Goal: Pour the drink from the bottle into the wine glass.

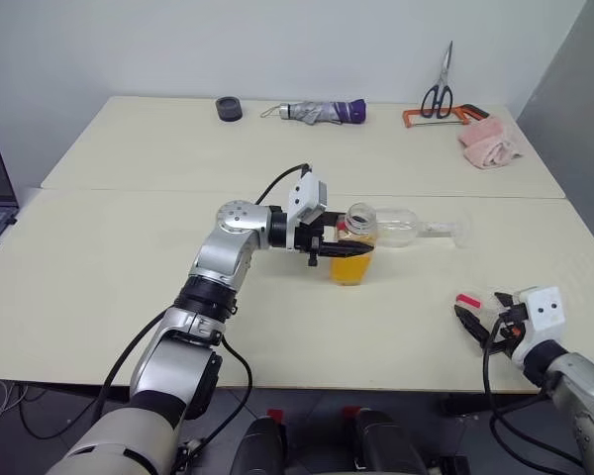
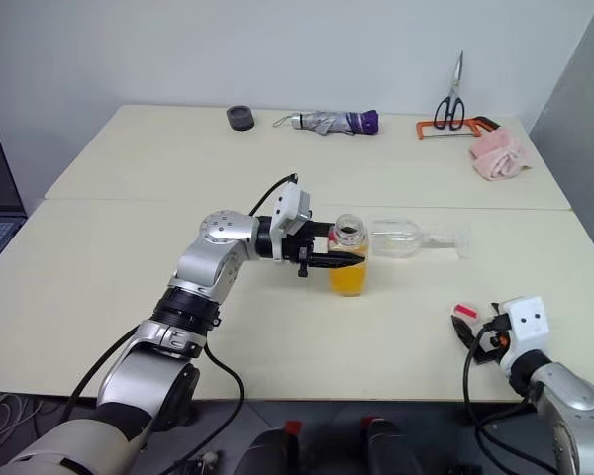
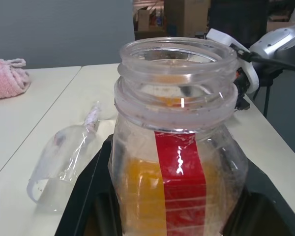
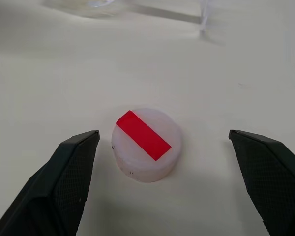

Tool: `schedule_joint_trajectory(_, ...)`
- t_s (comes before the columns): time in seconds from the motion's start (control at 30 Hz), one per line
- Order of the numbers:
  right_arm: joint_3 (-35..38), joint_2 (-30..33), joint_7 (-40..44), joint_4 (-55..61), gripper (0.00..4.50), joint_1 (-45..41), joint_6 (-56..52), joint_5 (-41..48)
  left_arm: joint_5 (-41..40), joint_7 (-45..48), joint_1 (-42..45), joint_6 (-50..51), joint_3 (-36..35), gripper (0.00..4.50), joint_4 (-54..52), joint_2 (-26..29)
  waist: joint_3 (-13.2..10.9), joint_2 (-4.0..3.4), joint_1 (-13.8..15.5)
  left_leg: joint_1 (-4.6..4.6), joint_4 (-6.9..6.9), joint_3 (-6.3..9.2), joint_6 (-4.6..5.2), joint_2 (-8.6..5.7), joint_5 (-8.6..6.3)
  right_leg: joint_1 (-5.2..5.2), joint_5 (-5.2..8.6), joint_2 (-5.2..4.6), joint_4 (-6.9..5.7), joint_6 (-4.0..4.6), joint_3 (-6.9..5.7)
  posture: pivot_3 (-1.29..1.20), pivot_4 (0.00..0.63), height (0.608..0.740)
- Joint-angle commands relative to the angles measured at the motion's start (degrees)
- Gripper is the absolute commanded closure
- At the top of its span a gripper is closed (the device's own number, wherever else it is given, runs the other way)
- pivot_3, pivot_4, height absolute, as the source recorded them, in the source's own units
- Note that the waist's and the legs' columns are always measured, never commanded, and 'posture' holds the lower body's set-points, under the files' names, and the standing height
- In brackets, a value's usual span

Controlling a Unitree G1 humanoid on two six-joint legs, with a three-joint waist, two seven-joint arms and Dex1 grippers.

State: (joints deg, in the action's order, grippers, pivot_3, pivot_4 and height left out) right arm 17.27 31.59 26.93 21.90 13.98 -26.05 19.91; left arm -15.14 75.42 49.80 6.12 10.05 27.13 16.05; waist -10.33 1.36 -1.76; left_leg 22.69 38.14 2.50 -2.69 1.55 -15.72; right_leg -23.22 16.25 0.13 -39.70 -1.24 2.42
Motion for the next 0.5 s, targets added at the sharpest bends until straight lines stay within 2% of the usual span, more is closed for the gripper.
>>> schedule_joint_trajectory(0.03, 3.14, 3.40, 3.81, 8.51, 0.00, 0.68, -2.99, 4.80, -1.05, -2.02, 0.39, 0.10, -2.50, 2.62, -2.26, 0.91, -0.01, -0.01, -0.07, 0.00, 0.00, 0.00, 0.00, 0.00, 0.00, 0.00, 0.00, 0.00, 0.01, 0.00, 0.00, 0.00, 0.150, 0.740)
schedule_joint_trajectory(0.13, 2.05, 7.15, 6.89, 15.08, 0.00, -0.39, -7.34, 9.23, -1.06, -4.74, -0.06, 0.69, -4.30, 2.62, -1.70, 2.19, 0.00, -0.01, -0.17, -0.04, 0.00, 0.00, 0.00, 0.02, 0.00, 0.00, 0.00, 0.01, -0.03, 0.00, 0.04, 0.00, 0.150, 0.740)
schedule_joint_trajectory(0.23, -1.68, 9.33, 7.76, 18.79, 0.00, -5.92, -9.96, 11.63, -0.91, -8.59, -0.68, 1.25, -6.71, 2.62, -0.78, 3.69, -0.01, -0.01, -0.29, -0.09, 0.00, 0.04, 0.00, 0.06, 0.00, 0.01, 0.00, 0.08, -0.07, -0.01, 0.04, 0.00, 0.150, 0.740)
schedule_joint_trajectory(0.33, -8.11, 8.91, 7.11, 19.74, 0.00, -15.73, -12.91, 12.90, -0.83, -12.10, -2.05, 2.03, -9.08, 2.62, -0.52, 5.67, -0.01, 0.00, -0.31, -0.10, 0.03, 0.08, 0.00, 0.07, 0.00, 0.01, 0.03, 0.11, -0.12, -0.06, 0.02, 0.00, 0.150, 0.740)
schedule_joint_trajectory(0.5, -18.51, 6.31, 6.67, 15.74, 0.00, -28.84, -14.26, 9.70, -0.70, -17.78, -4.17, 2.45, -12.63, 2.62, 0.03, 8.50, -0.01, 0.00, 0.02, -0.02, 0.05, 0.20, 0.00, 0.07, 0.00, 0.00, 0.00, 0.10, -0.08, 0.01, -0.08, 0.00, 0.150, 0.740)
